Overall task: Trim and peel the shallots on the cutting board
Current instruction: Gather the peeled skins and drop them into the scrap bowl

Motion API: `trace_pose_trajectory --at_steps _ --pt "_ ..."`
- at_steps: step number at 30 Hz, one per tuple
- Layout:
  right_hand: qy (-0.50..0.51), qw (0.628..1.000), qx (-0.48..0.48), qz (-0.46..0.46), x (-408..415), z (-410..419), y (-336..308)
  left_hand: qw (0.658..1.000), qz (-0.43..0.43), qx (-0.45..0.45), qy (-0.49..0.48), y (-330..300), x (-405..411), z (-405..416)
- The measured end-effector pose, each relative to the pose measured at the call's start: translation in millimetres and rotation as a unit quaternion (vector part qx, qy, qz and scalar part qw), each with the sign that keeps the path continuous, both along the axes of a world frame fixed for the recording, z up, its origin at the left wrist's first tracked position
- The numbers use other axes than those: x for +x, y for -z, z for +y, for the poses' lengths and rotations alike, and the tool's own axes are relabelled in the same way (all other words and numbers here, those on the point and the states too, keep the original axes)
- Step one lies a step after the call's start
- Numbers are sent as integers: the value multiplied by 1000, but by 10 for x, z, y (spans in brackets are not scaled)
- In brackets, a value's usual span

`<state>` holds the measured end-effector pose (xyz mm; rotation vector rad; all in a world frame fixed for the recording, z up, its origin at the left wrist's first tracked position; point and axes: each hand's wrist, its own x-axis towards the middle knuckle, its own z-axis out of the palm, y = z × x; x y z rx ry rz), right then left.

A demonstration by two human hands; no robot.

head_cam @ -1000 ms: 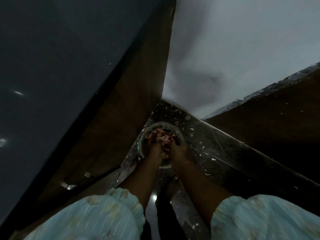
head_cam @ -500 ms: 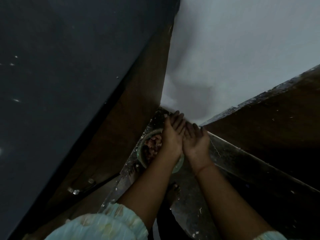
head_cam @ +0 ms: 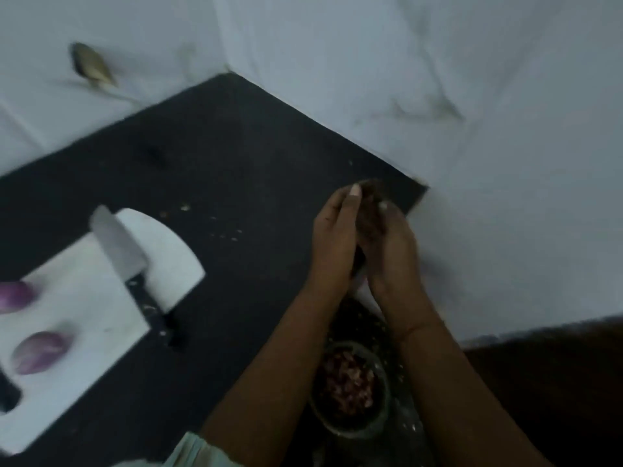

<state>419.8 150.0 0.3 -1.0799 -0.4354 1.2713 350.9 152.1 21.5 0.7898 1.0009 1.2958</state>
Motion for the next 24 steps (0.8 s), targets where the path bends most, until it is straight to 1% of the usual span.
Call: trace_pose_trajectory --at_steps 1,2,3,4,5,6,7,8,9,12,15,18,21,24 --pt "-45 990 4 -130 -203 46 52 996 75 42 -25 -45 -301 27" --pt "-100 959 19 -266 -359 39 173 983 157 76 -52 -28 -608 33" --pt "-158 899 47 -405 -544 30 306 961 244 94 -88 -24 -978 39" --pt "-203 818 69 -534 -649 -17 457 934 321 96 -122 47 -1269 37" --pt "-224 728 79 -643 -796 -32 533 906 381 82 -162 91 -1587 22" --pt "-223 658 83 -715 -891 -50 572 885 422 50 -193 145 -1805 -7" --pt "-219 615 82 -753 -981 -35 595 872 438 2 -216 191 -1961 -37" --pt "-224 595 81 -767 -1110 7 572 861 449 -51 -234 244 -2112 -65" --pt "-233 588 76 -771 -1209 49 567 847 467 -84 -241 301 -2177 -98" --pt "-268 564 100 -775 -1585 269 525 802 544 -75 -235 414 -2312 -93" --pt "-305 527 140 -781 -1805 528 573 790 575 -99 -190 426 -2319 -78" --pt "-328 498 180 -782 -1919 782 581 771 614 -104 -134 457 -2316 -44" --pt "-353 456 233 -783 -1958 930 589 747 644 -134 -94 457 -2352 10" --pt "-397 419 308 -756 -2008 1090 556 719 674 -156 -64 409 -2332 46"
